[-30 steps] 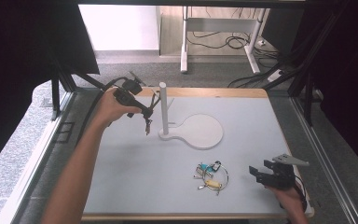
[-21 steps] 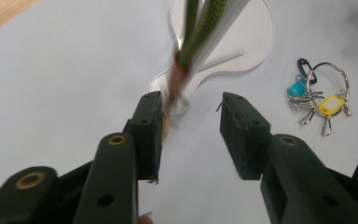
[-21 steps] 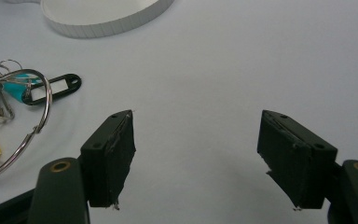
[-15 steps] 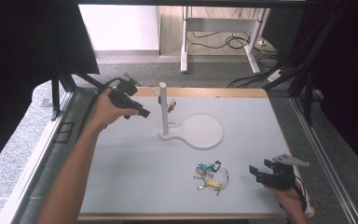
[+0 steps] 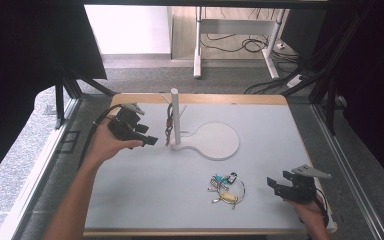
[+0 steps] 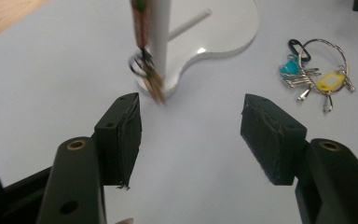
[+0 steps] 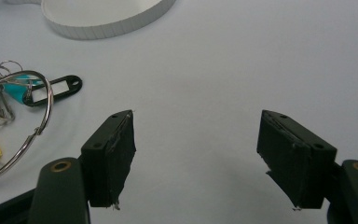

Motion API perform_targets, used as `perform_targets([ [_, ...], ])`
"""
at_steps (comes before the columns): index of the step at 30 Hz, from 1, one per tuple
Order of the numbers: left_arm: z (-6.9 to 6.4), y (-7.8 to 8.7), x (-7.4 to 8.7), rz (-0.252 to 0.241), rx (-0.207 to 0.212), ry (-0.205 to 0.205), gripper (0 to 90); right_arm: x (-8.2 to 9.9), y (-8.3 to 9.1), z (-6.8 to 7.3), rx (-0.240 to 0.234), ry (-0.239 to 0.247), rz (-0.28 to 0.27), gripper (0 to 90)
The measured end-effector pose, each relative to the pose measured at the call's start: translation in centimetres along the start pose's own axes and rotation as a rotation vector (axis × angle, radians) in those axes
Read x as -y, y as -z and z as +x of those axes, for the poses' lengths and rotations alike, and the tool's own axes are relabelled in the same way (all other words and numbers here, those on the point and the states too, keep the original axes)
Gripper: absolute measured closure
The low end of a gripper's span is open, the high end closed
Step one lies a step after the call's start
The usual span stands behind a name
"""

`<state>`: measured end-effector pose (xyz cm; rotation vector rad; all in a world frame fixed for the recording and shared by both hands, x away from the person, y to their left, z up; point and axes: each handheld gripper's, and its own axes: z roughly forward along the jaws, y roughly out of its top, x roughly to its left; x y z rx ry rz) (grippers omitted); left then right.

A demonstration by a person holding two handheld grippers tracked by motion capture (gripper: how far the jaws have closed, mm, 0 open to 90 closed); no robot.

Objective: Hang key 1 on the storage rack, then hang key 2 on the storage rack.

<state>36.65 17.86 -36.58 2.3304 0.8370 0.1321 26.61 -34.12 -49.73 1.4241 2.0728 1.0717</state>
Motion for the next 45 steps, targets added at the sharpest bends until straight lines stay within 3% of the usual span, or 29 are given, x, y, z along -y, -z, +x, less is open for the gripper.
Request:
perform_targets([
  [5,-1.7,-0.5,1.9,-0.01,0.021,-0.013,38.7,-0.1,0.0,0.1,-0.004,0.007,0.004,27.8],
  [9,-2.8,-1.3,3.8,-0.027,0.026,0.0,38.9,-0.1,0.1,0.0,-0.007,0.006,0.007,27.8],
  [14,-4.1,-2.3,5.9,0.023,-0.01,-0.011,38.4,-0.1,0.2,0.0,-0.01,0.002,0.006,27.8],
  [22,-5.6,-3.7,8.7,0.008,0.005,0.013,38.5,0.0,-0.1,0.2,-0.017,0.018,0.024,27.9],
  [27,-6.0,-4.4,9.7,0.006,0.021,0.02,38.8,0.0,-0.1,0.1,-0.016,0.019,0.022,28.0],
  [32,-5.8,-4.2,10.0,-0.004,0.009,0.035,38.8,-0.1,-0.1,0.1,-0.01,0.012,0.016,27.9],
  [37,-5.9,-4.3,10.5,0.017,-0.002,0.032,38.6,-0.2,0.0,0.2,-0.007,0.013,0.014,27.9],
  [45,-6.0,-4.2,10.5,0.015,0.008,0.033,38.0,-0.6,0.2,0.9,-0.01,0.051,0.02,28.9],
])
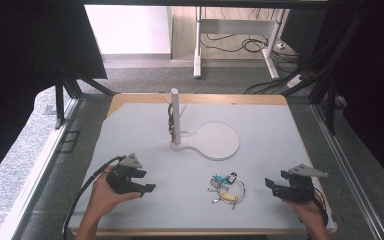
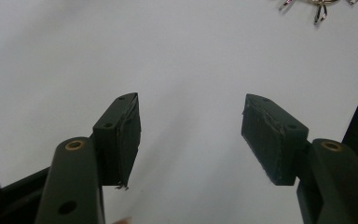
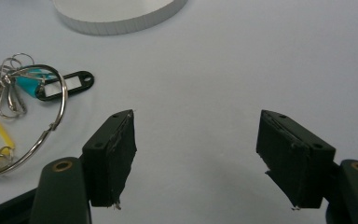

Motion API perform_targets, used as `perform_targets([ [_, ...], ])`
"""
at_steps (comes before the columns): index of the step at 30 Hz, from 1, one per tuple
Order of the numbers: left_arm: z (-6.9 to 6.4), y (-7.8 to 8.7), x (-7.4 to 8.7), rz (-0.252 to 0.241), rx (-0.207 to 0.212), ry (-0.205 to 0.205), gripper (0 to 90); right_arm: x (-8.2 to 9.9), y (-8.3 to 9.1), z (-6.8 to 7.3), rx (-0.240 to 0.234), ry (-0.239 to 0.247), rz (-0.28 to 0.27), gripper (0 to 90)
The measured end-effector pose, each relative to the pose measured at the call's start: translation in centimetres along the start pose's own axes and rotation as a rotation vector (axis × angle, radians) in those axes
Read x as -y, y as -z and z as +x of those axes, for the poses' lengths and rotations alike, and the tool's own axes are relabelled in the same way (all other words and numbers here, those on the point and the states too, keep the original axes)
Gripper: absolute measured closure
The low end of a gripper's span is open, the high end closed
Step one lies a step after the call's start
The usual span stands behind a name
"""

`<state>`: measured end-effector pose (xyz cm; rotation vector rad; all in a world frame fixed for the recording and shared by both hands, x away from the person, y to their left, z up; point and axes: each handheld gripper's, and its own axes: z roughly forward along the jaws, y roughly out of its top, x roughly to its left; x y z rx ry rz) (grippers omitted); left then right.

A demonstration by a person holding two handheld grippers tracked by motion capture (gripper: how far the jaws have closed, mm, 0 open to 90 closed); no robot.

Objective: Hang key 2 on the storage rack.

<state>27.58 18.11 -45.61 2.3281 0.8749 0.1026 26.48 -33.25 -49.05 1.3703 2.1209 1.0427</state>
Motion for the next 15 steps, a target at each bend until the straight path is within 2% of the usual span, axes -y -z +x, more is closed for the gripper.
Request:
perform_targets([
  [5,-0.1,-0.1,0.0,0.016,0.01,-0.008,37.5,-0.5,0.0,0.6,-0.007,0.033,0.008,32.6],
  [9,-0.5,0.6,0.1,-0.016,0.019,-0.005,37.6,-0.9,-0.2,0.9,0.006,0.014,-0.007,36.7],
  [12,-0.4,0.9,0.2,-0.024,0.014,-0.007,37.7,-1.5,-0.5,1.4,-0.01,0.052,0.039,38.0],
  [15,-0.6,1.0,0.2,-0.028,0.027,-0.007,37.7,-2.5,-0.5,1.8,-0.044,0.086,0.076,40.8],
])
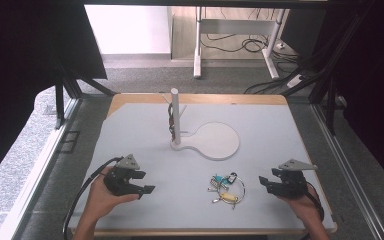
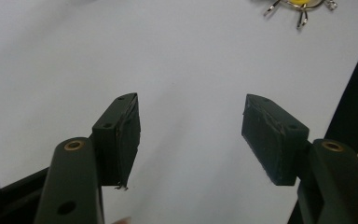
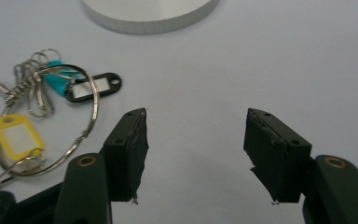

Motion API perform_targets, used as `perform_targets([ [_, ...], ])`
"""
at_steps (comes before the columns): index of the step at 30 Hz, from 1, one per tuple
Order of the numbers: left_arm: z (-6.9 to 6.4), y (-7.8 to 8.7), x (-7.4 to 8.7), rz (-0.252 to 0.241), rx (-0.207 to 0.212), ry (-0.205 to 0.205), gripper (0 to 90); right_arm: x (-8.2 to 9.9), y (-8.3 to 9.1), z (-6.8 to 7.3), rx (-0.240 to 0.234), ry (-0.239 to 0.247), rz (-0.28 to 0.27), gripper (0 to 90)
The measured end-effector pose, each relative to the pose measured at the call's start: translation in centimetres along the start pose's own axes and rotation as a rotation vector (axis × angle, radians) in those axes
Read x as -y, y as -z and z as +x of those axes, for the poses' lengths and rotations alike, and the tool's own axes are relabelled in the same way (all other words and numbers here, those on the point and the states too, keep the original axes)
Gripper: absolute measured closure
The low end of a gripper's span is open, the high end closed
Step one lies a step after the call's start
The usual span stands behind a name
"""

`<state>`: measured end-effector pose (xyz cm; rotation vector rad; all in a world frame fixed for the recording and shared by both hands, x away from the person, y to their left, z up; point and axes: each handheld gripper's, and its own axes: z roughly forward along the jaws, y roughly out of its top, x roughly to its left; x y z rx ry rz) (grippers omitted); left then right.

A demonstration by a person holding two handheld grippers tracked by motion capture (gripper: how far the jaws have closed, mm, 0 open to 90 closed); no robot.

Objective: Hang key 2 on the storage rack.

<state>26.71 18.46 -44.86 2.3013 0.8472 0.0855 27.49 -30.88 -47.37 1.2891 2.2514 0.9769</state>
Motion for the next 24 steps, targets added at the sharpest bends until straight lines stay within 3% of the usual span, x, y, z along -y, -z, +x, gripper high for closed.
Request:
perform_targets([
  [7,-0.1,0.0,0.0,-0.005,-0.001,-0.018,37.7,-2.3,-0.2,0.7,-0.023,0.05,0.104,43.5],
  [10,-0.3,0.1,0.1,-0.029,0.001,-0.006,37.8,-3.3,-0.4,0.9,-0.027,0.052,0.145,44.3],
  [13,-0.3,0.3,0.1,-0.021,-0.003,-0.023,37.8,-4.1,-0.7,1.2,-0.039,0.064,0.182,45.4],
  [16,-0.4,0.2,0.1,-0.027,0.0,-0.015,37.8,-4.9,-1.0,1.5,-0.061,0.072,0.211,47.5],
  [24,-0.6,-0.1,0.2,-0.007,0.0,-0.026,37.2,-5.8,-3.3,2.8,-0.124,0.092,0.333,52.6],
])
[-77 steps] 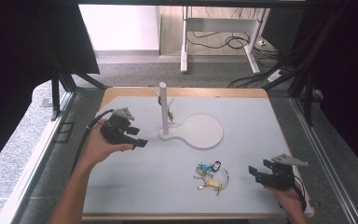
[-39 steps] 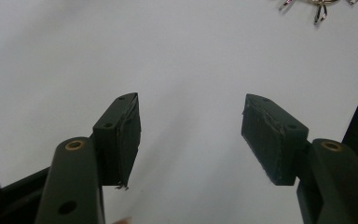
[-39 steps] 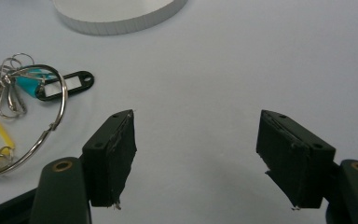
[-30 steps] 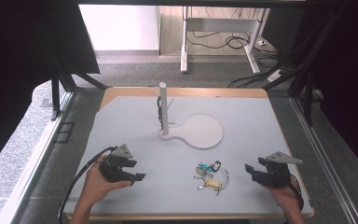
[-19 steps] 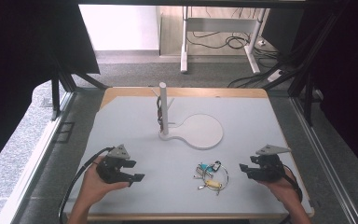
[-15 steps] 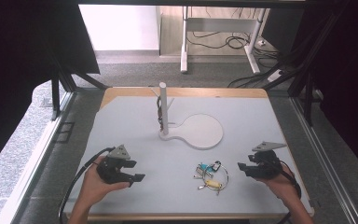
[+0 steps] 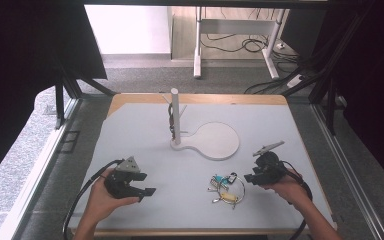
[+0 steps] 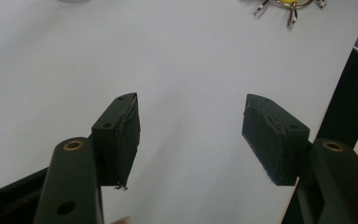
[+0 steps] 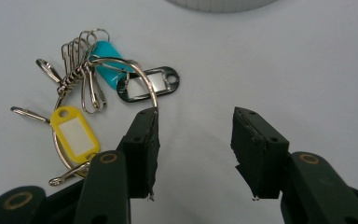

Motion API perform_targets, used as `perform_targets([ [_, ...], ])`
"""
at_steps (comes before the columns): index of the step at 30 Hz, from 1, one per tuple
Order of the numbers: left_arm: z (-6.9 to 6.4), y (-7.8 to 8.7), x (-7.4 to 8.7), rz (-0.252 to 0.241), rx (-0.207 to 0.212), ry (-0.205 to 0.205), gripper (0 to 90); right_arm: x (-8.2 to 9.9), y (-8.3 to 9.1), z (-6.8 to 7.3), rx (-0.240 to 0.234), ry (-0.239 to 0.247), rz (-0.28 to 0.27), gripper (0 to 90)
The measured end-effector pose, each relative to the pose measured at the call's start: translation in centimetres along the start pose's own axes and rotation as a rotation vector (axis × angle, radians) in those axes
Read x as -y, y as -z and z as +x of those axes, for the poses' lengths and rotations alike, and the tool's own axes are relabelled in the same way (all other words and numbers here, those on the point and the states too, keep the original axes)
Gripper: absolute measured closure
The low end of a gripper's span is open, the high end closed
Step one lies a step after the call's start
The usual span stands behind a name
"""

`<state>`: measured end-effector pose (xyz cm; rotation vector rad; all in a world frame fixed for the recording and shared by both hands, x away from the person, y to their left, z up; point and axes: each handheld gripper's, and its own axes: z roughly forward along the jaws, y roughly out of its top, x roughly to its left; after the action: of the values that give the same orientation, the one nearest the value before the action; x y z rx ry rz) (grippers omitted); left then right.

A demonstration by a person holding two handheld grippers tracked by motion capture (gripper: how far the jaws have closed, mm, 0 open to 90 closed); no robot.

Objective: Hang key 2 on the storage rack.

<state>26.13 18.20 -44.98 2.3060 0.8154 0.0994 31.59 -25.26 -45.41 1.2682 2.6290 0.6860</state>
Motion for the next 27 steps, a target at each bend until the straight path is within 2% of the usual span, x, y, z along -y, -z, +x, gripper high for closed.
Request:
perform_targets([
  [5,0.0,0.0,0.1,0.002,-0.004,-0.004,37.1,-0.7,-1.3,0.5,-0.043,0.001,0.062,55.7],
  [13,0.0,-0.2,0.2,0.006,0.0,-0.011,36.8,-1.3,-2.4,1.0,-0.077,-0.004,0.134,62.5],
  [18,0.1,0.0,0.3,0.006,0.002,-0.013,36.8,-1.6,-3.1,1.2,-0.087,-0.007,0.174,67.6],
  [22,0.3,0.0,0.5,-0.003,0.003,0.01,36.8,-1.8,-3.6,1.3,-0.085,0.003,0.194,72.0],
  [23,0.4,0.0,0.6,0.0,0.005,0.003,36.8,-1.9,-3.8,1.4,-0.081,0.009,0.201,72.9],
  [26,0.4,0.0,0.7,-0.011,0.01,0.021,36.8,-1.9,-4.1,1.5,-0.084,0.013,0.217,77.1],
  [27,0.5,0.1,0.7,-0.002,0.009,0.012,36.7,-2.0,-4.1,1.6,-0.08,0.011,0.218,79.1],
])
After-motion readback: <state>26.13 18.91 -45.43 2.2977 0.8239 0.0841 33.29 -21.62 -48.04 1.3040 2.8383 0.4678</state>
